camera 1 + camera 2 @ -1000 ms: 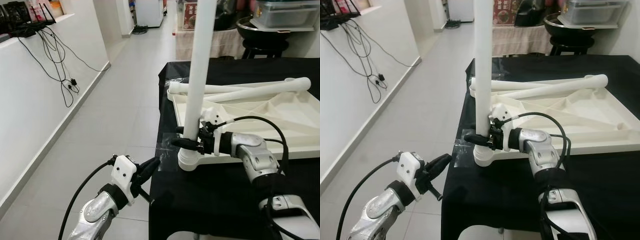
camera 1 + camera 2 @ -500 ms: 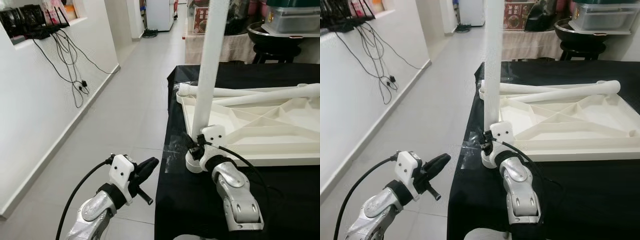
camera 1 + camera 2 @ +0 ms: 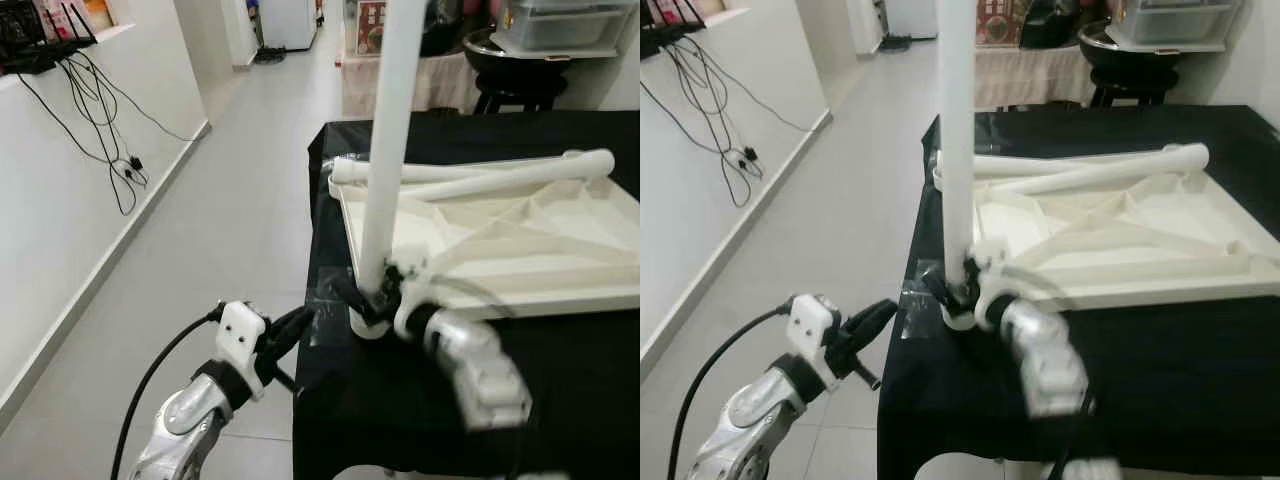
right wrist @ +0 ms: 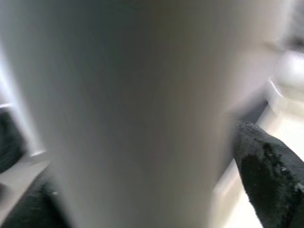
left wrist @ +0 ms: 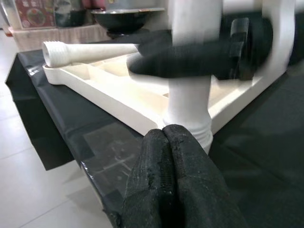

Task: Building children table

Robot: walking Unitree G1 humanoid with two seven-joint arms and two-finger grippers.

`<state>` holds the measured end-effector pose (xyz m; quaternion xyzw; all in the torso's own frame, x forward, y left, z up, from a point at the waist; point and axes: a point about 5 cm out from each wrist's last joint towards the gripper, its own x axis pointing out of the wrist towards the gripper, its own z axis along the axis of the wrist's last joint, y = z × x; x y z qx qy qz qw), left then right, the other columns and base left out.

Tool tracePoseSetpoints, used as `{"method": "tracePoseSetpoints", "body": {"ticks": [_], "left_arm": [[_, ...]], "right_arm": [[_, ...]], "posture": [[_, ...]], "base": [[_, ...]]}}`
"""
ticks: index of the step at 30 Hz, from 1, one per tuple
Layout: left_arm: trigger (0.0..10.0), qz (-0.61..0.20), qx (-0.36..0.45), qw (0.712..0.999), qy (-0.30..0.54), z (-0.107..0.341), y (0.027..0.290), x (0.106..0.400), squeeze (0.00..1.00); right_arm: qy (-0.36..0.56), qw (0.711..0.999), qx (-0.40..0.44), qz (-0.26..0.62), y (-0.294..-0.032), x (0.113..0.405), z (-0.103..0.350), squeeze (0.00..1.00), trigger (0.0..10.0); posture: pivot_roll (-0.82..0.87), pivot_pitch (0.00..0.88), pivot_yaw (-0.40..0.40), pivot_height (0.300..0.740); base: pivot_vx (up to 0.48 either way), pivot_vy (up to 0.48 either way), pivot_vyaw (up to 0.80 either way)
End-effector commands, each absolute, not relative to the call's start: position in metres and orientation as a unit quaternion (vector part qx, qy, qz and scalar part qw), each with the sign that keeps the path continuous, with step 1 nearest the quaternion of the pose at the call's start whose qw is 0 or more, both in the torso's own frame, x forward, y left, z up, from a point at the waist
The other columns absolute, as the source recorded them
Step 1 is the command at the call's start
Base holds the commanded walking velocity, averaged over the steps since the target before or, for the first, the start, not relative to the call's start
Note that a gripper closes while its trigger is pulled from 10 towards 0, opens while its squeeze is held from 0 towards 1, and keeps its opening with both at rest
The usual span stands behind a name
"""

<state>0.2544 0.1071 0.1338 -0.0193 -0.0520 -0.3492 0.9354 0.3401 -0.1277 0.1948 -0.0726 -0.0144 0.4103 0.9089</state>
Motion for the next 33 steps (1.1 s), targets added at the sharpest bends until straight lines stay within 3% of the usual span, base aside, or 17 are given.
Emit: {"method": "tracePoseSetpoints", "body": {"ticks": [1, 7, 8, 9, 18, 21, 24, 25, 26, 28, 29, 33], "left_arm": [[10.0, -0.346, -0.02, 0.937, -0.037, 0.127, 0.109, 0.253, 0.0], [10.0, -0.342, -0.02, 0.939, -0.036, 0.126, 0.109, 0.253, 0.0], [10.0, -0.342, -0.02, 0.939, -0.036, 0.126, 0.108, 0.252, 0.0], [10.0, -0.342, -0.02, 0.939, -0.035, 0.125, 0.108, 0.252, 0.0], [10.0, -0.343, -0.021, 0.939, -0.033, 0.124, 0.107, 0.252, 0.0], [10.0, -0.343, -0.023, 0.938, -0.033, 0.123, 0.105, 0.251, 0.0], [10.0, -0.344, -0.023, 0.938, -0.033, 0.122, 0.105, 0.251, 0.0], [10.0, -0.345, -0.024, 0.938, -0.033, 0.123, 0.106, 0.25, 0.0], [10.0, -0.345, -0.024, 0.938, -0.033, 0.123, 0.106, 0.25, 0.0], [10.0, -0.345, -0.025, 0.938, -0.033, 0.124, 0.11, 0.251, 0.0], [10.0, -0.346, -0.027, 0.937, -0.033, 0.124, 0.111, 0.252, 0.0], [10.0, -0.346, -0.028, 0.937, -0.032, 0.124, 0.112, 0.252, 0.0]], "right_arm": [[0.002, 0.863, -0.081, 0.499, -0.118, 0.341, 0.189, 0.0, 10.0], [0.015, 0.828, -0.076, 0.556, -0.117, 0.348, 0.196, 0.0, 10.0], [0.021, 0.823, -0.07, 0.563, -0.117, 0.351, 0.197, 0.0, 4.4], [0.027, 0.819, -0.064, 0.57, -0.118, 0.353, 0.197, 0.0, 0.0], [0.032, 0.82, -0.058, 0.568, -0.128, 0.355, 0.193, 0.0, 0.0], [0.024, 0.833, -0.058, 0.55, -0.144, 0.35, 0.187, 0.0, 0.0], [0.027, 0.858, -0.072, 0.507, -0.153, 0.348, 0.181, 0.0, 0.0], [0.031, 0.885, -0.076, 0.459, -0.157, 0.344, 0.175, 0.0, 0.0], [0.031, 0.885, -0.076, 0.459, -0.157, 0.344, 0.175, 0.0, 0.0], [0.055, 0.972, -0.033, 0.224, -0.153, 0.326, 0.144, 0.0, 0.0], [0.066, 0.985, -0.037, 0.155, -0.144, 0.306, 0.129, 0.0, 0.0], [0.068, 0.989, -0.039, 0.123, -0.137, 0.294, 0.123, 0.0, 0.0]], "posture": [[-0.01, 0.081, 0.042, 0.74], [0.0, 0.08, 0.045, 0.74], [0.0, 0.08, 0.045, 0.74], [0.0, 0.08, 0.045, 0.74], [0.0, 0.073, 0.042, 0.74], [-0.01, 0.066, 0.044, 0.74], [-0.02, 0.068, 0.042, 0.74], [-0.03, 0.072, 0.037, 0.74], [-0.03, 0.072, 0.037, 0.74], [-0.07, 0.086, 0.052, 0.74], [-0.06, 0.091, 0.057, 0.74], [-0.06, 0.089, 0.056, 0.74]], "base": [[0.0, 0.0, 0.0], [0.0, 0.0, 0.0], [0.0, 0.0, 0.0], [0.0, 0.0, 0.0], [0.0, 0.0, 0.0], [0.0, 0.0, 0.0], [0.0, 0.0, 0.0], [0.0, 0.0, 0.0], [0.0, 0.0, 0.0], [0.0, 0.0, 0.0], [0.0, 0.0, 0.0], [0.0, 0.0, 0.0]]}}
